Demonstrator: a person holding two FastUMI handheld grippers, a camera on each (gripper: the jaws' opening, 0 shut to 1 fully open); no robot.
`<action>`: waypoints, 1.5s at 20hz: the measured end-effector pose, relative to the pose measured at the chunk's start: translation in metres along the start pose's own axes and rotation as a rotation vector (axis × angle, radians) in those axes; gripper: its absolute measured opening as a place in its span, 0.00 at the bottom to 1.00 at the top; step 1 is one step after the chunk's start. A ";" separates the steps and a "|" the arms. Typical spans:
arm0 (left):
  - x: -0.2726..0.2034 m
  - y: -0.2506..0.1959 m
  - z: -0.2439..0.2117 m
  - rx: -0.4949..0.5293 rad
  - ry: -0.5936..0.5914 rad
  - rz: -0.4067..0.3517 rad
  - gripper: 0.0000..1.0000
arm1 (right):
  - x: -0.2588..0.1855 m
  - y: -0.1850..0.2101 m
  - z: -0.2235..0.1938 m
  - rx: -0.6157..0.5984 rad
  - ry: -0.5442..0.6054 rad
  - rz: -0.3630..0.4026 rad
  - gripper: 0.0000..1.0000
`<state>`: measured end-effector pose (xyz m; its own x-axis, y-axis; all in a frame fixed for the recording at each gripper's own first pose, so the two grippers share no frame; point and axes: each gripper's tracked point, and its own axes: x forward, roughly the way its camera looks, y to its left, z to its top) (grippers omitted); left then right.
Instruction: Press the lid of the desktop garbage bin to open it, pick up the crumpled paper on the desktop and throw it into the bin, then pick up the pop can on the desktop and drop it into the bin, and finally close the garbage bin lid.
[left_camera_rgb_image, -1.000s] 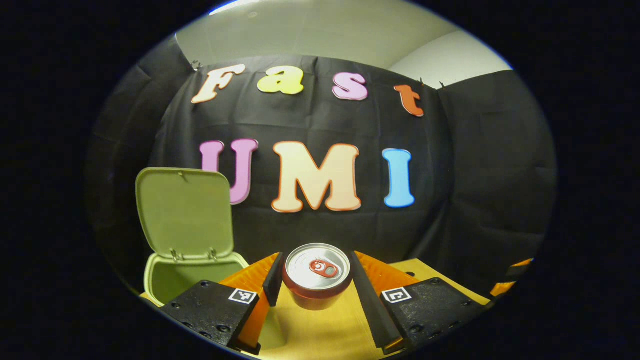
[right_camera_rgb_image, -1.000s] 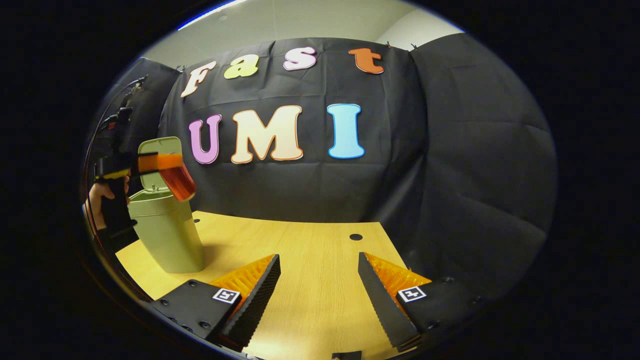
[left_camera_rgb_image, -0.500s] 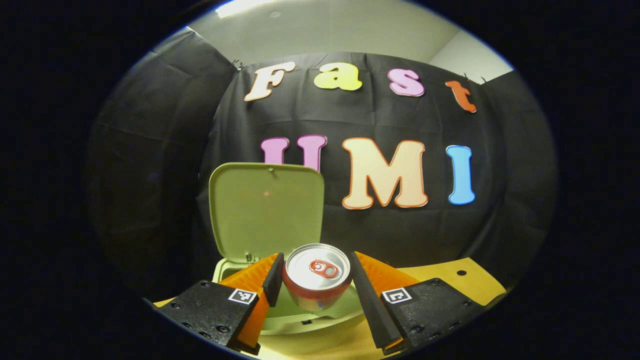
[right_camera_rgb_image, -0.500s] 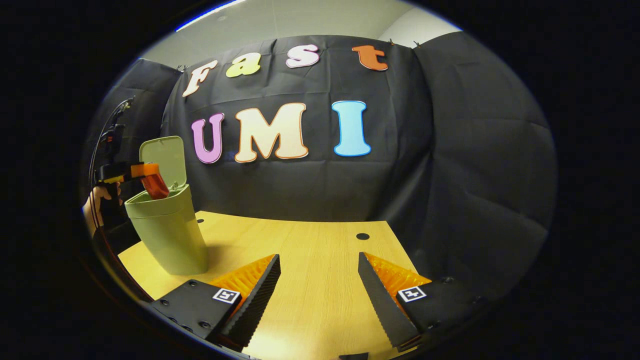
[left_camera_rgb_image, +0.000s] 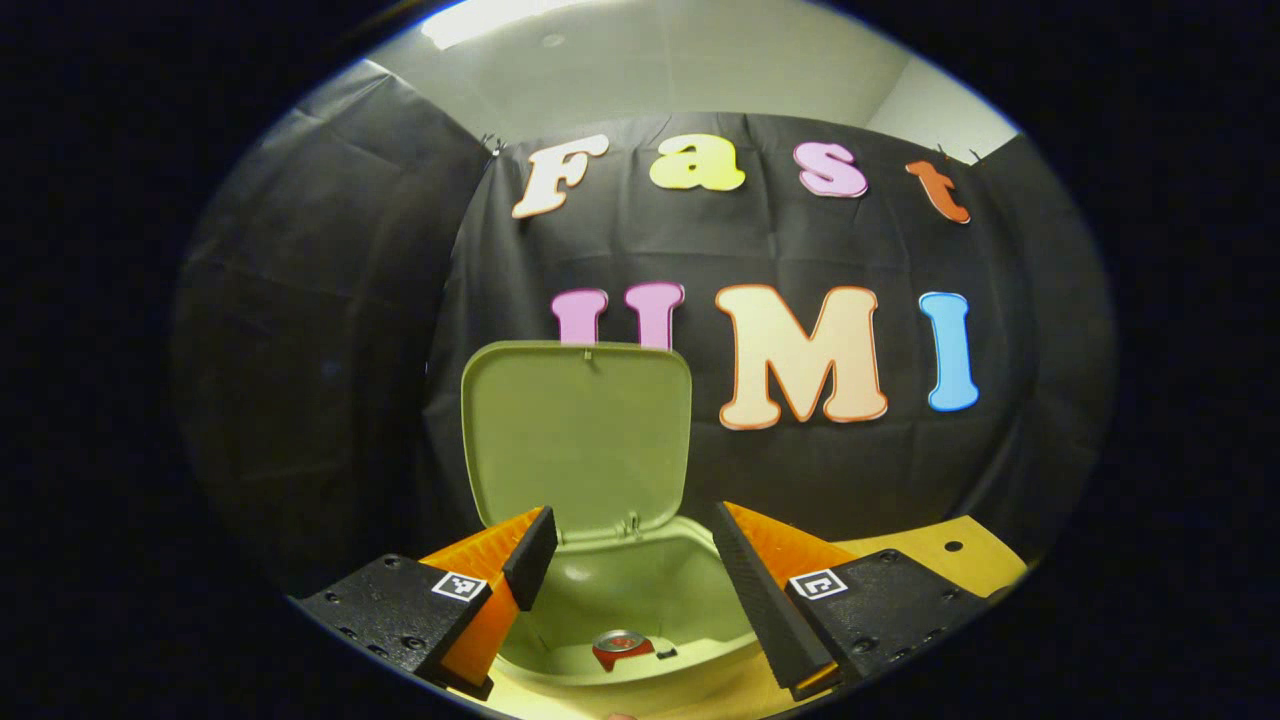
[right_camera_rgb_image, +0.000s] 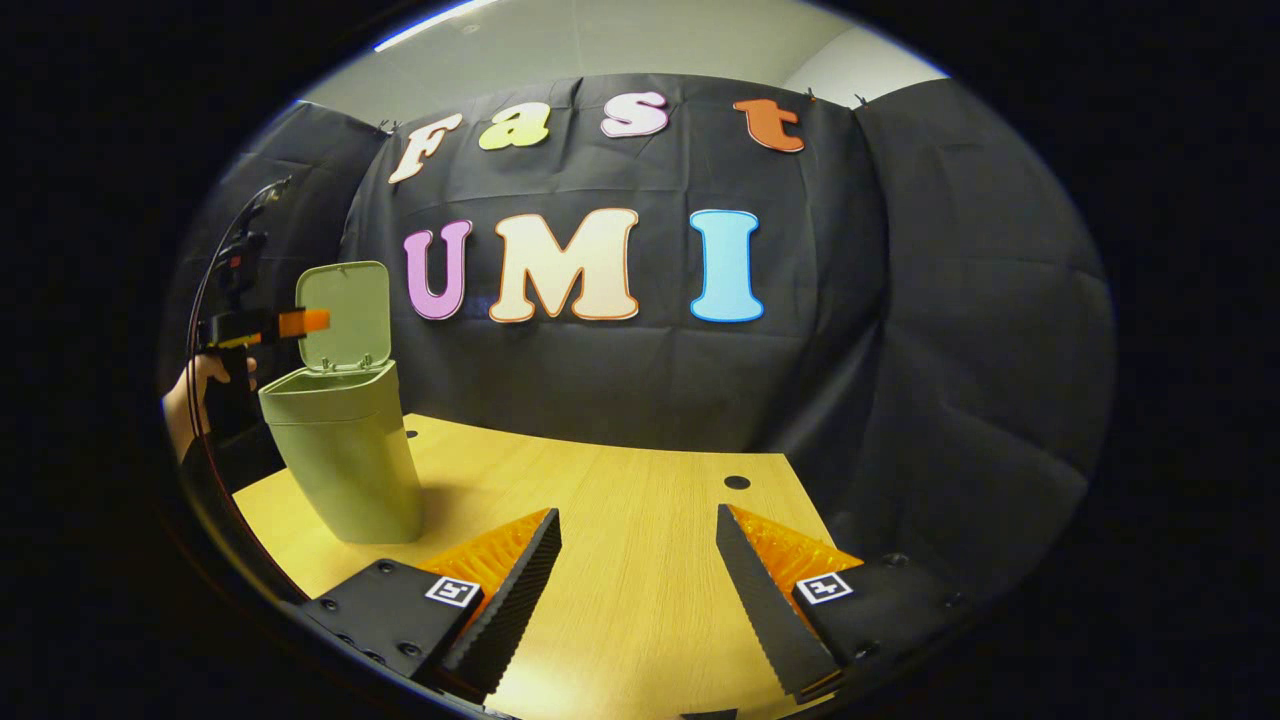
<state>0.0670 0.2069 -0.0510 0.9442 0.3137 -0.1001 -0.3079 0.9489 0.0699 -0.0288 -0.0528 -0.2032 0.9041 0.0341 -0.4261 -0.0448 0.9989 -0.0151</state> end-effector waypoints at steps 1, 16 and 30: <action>0.003 0.001 0.015 0.011 -0.031 0.001 0.92 | -0.001 -0.001 -0.001 0.003 0.000 -0.002 0.98; 0.112 0.050 0.088 0.018 -0.053 0.081 0.92 | 0.001 -0.005 -0.004 0.056 -0.002 -0.104 0.98; 0.058 0.026 0.049 0.063 0.049 0.035 0.94 | 0.023 0.028 0.002 0.045 -0.005 0.032 0.99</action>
<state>0.1192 0.2475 -0.0067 0.9255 0.3499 -0.1448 -0.3316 0.9336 0.1361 -0.0082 -0.0237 -0.2117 0.9045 0.0661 -0.4213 -0.0544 0.9977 0.0396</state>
